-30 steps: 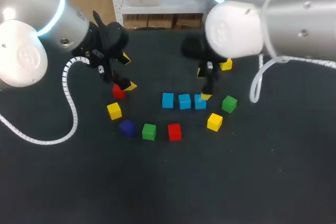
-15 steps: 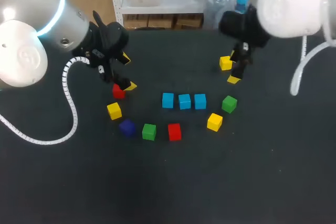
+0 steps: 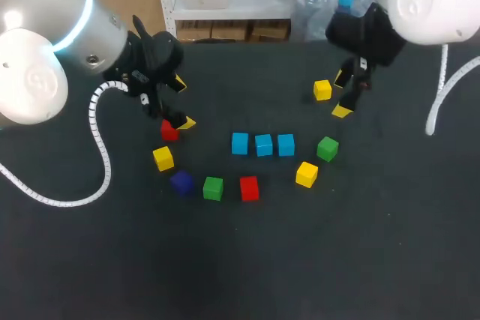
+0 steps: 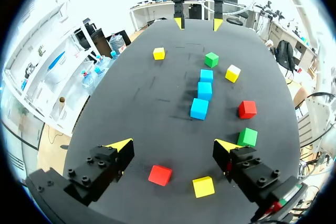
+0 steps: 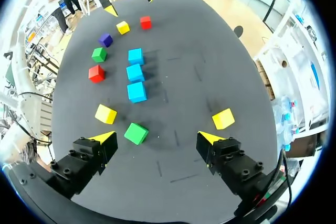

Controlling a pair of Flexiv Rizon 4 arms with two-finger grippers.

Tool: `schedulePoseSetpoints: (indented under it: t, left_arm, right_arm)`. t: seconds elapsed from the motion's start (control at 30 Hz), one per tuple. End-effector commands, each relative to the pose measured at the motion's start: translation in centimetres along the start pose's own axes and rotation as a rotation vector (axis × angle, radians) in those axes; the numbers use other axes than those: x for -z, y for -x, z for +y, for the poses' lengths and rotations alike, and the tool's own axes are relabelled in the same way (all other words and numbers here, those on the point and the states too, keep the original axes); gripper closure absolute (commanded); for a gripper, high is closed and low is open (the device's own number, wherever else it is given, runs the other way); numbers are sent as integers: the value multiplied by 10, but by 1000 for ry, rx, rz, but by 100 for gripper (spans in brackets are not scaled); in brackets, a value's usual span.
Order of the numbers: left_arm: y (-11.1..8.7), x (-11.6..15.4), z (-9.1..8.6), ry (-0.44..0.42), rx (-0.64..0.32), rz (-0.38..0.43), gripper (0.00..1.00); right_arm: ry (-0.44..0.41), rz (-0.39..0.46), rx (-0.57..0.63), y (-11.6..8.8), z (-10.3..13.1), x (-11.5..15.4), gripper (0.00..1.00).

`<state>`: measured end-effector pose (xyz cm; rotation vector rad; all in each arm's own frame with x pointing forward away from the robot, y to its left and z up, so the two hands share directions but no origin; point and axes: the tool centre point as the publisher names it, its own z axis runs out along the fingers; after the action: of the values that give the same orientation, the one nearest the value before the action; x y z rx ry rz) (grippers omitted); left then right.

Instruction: Place the blue cubes, place green cubes on the blue cubes, place the yellow cubes on the green cubes, then place the red cubes on the yellow cubes, and place purple cube on the red cubes.

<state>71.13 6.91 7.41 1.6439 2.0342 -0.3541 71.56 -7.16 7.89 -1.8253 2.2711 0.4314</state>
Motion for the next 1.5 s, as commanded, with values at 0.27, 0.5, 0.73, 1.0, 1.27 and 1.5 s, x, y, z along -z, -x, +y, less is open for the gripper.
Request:
schedulePoseSetpoints:
  t: [0.27, 0.5, 0.73, 1.0, 1.27, 1.5]
  left_arm:
    - [-2, 0, 0, -1, -4, -7, 0]
    - [-2, 0, 0, -1, -4, -7, 0]
    - [-2, 0, 0, -1, -4, -7, 0]
    - [-2, 0, 0, -1, -4, -7, 0]
    - [-2, 0, 0, -1, -4, -7, 0]
    - [-2, 0, 0, -1, -4, -7, 0]
  right_arm:
    - [111, 69, 367, -28, 26, -6, 0]
    - [199, 46, 515, -41, 29, -24, 0]
    - [222, 93, 564, -21, 27, -42, 0]
    - [132, 236, 512, -5, 31, -61, 0]
    - [57, 275, 434, -16, 25, -64, 0]
    - [93, 221, 471, -28, 23, -60, 0]
